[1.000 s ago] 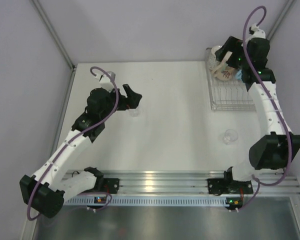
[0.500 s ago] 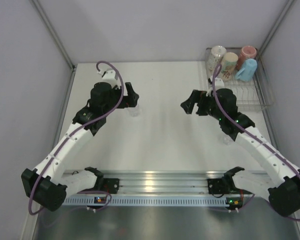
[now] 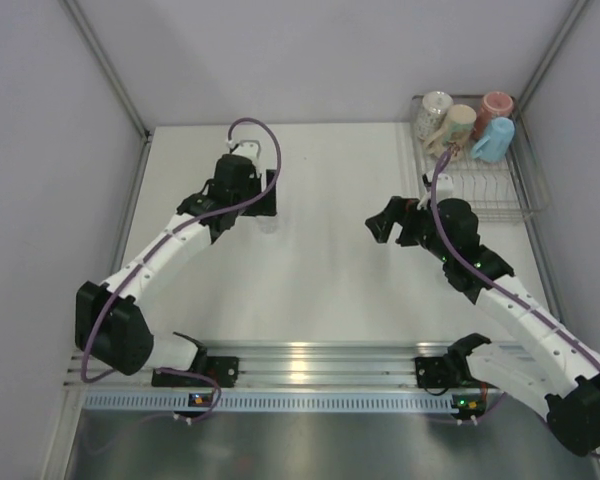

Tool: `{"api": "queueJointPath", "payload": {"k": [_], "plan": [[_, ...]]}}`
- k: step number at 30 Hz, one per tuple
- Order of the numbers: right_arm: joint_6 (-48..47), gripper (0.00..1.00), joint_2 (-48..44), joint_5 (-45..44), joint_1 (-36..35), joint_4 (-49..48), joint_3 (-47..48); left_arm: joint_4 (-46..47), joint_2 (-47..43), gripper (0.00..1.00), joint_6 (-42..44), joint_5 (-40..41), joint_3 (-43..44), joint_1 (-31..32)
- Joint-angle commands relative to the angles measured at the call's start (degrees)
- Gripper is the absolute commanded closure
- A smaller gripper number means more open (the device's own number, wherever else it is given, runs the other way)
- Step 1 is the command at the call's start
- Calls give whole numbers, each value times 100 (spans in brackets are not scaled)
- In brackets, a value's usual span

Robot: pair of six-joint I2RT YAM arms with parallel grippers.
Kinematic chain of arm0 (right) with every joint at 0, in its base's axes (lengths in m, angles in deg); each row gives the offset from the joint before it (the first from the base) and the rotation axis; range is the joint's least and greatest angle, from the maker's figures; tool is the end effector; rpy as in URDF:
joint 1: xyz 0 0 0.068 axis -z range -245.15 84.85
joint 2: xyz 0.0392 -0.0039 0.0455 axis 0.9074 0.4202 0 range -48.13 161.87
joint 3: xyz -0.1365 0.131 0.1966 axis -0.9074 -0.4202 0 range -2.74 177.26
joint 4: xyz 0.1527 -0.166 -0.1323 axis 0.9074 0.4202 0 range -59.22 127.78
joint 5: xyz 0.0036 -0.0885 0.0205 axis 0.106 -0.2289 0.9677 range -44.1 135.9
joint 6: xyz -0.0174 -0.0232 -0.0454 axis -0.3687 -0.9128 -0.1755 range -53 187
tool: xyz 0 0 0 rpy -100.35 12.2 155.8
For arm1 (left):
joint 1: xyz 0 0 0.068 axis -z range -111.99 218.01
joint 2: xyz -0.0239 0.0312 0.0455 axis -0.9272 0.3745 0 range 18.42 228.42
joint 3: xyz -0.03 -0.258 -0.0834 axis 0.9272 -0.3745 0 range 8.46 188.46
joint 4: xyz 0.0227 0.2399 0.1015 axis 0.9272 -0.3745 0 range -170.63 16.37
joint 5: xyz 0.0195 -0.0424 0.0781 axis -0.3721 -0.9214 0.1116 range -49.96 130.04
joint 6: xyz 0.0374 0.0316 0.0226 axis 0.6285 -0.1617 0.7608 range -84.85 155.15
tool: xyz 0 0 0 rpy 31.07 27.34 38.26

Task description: Load the cups into the dish rack

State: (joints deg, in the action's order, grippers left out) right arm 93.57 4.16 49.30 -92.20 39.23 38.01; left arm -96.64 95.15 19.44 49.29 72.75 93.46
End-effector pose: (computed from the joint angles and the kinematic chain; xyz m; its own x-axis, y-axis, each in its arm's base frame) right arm 0.1892 0.0990 0.2947 -0.4975 0.2473 -0.8315 -0.3143 0.8420 0.4385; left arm 0.2738 -0.1240 0.3130 -0.5869 -0.0165 -0.8095 0.1527 0.9796 -0.1307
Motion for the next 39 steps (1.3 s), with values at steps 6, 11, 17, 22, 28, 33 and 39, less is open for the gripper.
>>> {"api": "queueJointPath", "payload": {"k": [6,11,17,22,28,33,39], "plan": [[147,1,-158,319,-46,-563,-50,-213,1114,30,393,-652,646,-23],[173,1,-175,319,-46,-581,-76,-222,1669,37,375,-619,778,-23],[191,1,-176,337,-46,-581,-67,-231,2170,42,375,-513,874,-23],[217,1,-97,345,-55,-581,-67,-240,2452,48,419,-477,971,-23],[226,1,-9,363,-55,-607,-67,-240,2619,67,384,-504,1024,-23],[235,1,70,372,-55,-651,-76,-240,2487,89,235,-477,1059,-23],[481,1,264,591,-46,-1169,-269,-12,2101,100,-274,-1668,1025,-146]]}}
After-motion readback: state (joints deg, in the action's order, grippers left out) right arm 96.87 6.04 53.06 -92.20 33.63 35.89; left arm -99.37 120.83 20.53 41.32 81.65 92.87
